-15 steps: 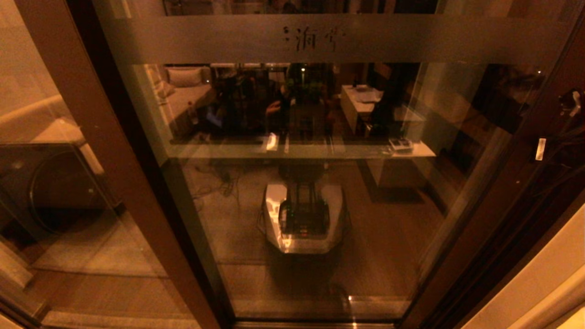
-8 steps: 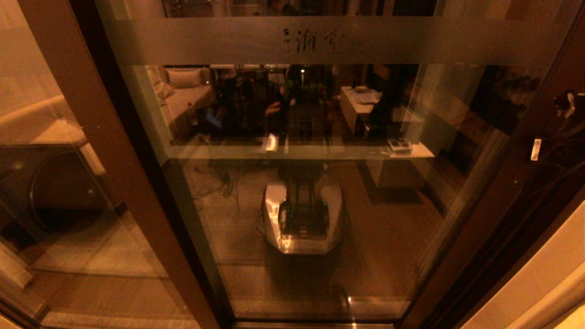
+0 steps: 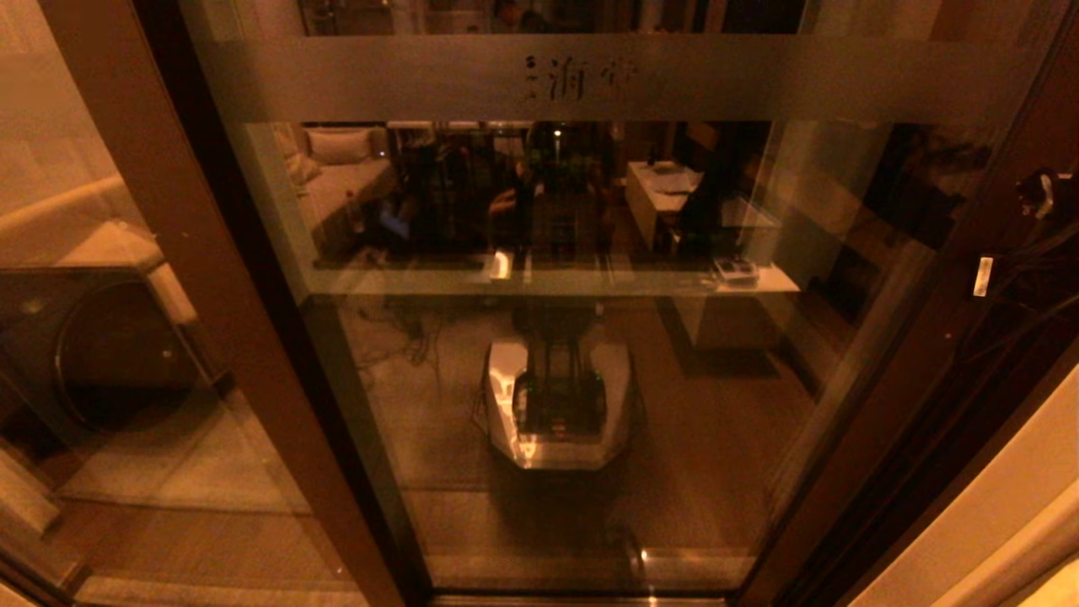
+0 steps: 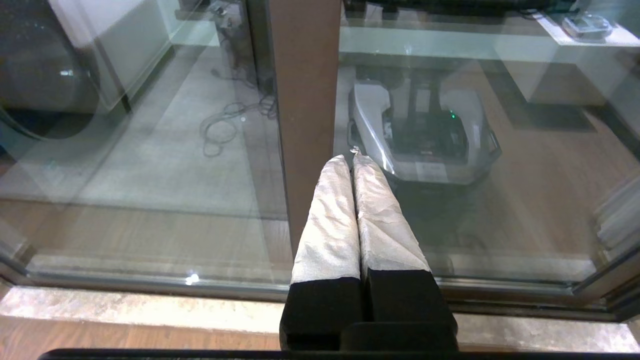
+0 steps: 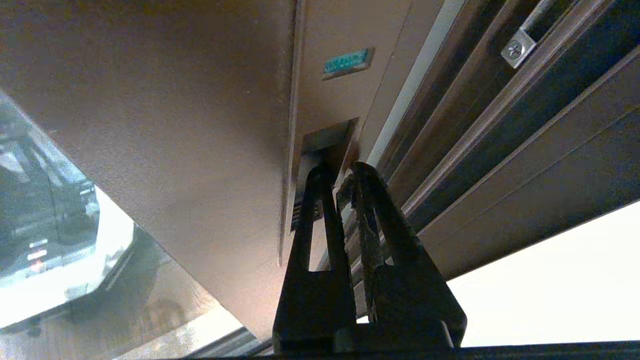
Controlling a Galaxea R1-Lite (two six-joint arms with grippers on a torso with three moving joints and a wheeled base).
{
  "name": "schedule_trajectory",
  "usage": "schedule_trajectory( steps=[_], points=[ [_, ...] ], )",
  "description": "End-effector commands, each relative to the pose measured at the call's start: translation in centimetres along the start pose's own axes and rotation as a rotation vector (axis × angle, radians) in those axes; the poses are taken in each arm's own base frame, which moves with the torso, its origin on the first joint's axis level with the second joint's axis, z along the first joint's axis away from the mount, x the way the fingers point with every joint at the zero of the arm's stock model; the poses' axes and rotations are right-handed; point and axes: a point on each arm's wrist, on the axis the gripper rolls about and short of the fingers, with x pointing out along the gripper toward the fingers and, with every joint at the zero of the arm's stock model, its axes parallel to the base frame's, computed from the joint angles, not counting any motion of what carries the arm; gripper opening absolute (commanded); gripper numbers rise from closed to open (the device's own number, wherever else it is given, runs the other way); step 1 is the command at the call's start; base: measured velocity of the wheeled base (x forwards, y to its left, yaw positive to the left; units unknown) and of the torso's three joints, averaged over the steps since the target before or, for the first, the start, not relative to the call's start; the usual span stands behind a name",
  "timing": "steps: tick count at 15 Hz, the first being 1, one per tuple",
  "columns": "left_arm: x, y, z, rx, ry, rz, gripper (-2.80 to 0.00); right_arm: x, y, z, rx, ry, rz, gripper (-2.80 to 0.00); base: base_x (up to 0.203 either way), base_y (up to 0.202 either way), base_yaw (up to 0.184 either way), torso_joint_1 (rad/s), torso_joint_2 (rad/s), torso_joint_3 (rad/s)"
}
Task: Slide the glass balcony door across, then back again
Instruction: Close the slid door
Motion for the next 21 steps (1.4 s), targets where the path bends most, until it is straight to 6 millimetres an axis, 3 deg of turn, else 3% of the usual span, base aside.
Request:
schedule_trajectory(
  steps=[1,8,14,21],
  points=[
    [0.0,0.0,0.0,-0.001,0.001,0.001,-2.80,0.3,0.0,-0.1,0.000,-0.003,-0.004,-2.80,0.000,0.000,0.000,0.000,0.00,0.000],
    [0.0,0.0,0.0,0.000,0.001,0.001,-2.80,0.8,-0.6,-0.1,-0.002,-0.019,-0.024,-2.80,0.000,0.000,0.000,0.000,0.00,0.000],
    [0.0,0.0,0.0,-0.001,0.001,0.001,-2.80,2.6,-2.9,0.1,0.005,-0.030,-0.094,-2.80,0.000,0.000,0.000,0.000,0.00,0.000],
    [0.0,0.0,0.0,0.000,0.001,0.001,-2.80,-0.1,-2.3,0.6,-0.003,-0.042,-0.060,-2.80,0.000,0.000,0.000,0.000,0.00,0.000]
  ],
)
